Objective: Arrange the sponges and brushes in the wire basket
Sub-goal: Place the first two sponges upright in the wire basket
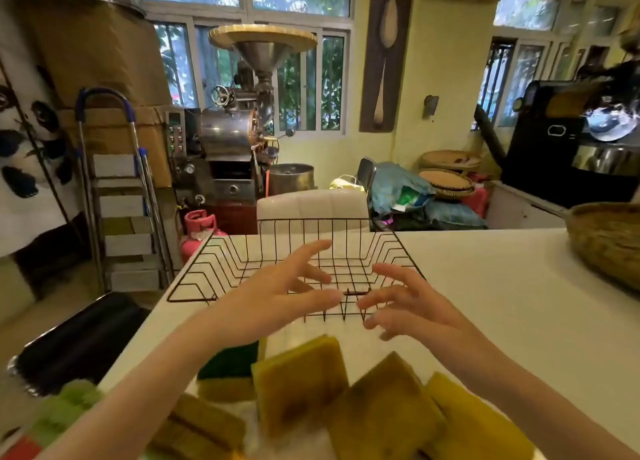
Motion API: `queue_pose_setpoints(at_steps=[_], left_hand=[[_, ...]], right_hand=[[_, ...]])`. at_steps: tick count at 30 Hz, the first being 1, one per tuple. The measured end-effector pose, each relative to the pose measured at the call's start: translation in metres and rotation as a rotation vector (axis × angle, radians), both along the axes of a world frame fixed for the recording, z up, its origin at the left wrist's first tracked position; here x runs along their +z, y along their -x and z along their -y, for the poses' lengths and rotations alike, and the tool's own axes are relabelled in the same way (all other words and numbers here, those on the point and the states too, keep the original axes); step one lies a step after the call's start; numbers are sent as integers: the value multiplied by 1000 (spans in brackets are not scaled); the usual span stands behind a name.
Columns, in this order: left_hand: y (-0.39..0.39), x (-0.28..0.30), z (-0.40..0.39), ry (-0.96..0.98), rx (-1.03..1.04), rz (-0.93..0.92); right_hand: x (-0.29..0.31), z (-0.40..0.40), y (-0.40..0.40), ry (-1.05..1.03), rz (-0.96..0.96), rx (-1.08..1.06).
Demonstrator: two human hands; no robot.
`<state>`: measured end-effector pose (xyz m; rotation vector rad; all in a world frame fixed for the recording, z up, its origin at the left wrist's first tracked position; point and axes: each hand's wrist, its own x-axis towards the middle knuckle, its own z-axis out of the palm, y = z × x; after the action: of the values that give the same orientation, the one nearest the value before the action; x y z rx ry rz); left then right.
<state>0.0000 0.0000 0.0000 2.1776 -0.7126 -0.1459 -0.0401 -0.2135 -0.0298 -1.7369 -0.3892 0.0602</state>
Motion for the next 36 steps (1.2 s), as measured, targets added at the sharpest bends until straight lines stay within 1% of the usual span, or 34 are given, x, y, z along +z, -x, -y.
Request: queue_pose_setpoints(at_steps=[3,8,10,14,16,18,21,24,26,28,32,36], left_hand=[[4,-24,0,-118,-1,-30],[10,-54,-3,-293,-8,60],[12,-58,-4,-347,-11,59],[15,-66,-6,-380,-1,93],[16,-69,-8,-373,-1,107],[16,-71,-8,-365,-1,117],[18,-73,-10,-353,2,117],[20,-74,-11,-352,-9,98],[21,-75,-11,-356,-16,64],[21,-76,-12,-372,-12,44],[19,-76,-13,-368,3,6],[17,-70,-15,-283,54,32]], right_hand=[[-18,6,6,144,38,35],[-34,13,18,462,56,92],[-37,14,21,576,52,141],[-39,16,21,745,146,226],[-40,15,19,790,211,239],[-38,16,17,822,229,237],[-29,19,14,779,244,200],[-20,27,3,638,248,34],[-21,29,-7,465,174,-82],[-26,27,-18,314,77,-138],[-40,26,-43,249,-69,-181],[-52,31,-62,232,-261,-182]])
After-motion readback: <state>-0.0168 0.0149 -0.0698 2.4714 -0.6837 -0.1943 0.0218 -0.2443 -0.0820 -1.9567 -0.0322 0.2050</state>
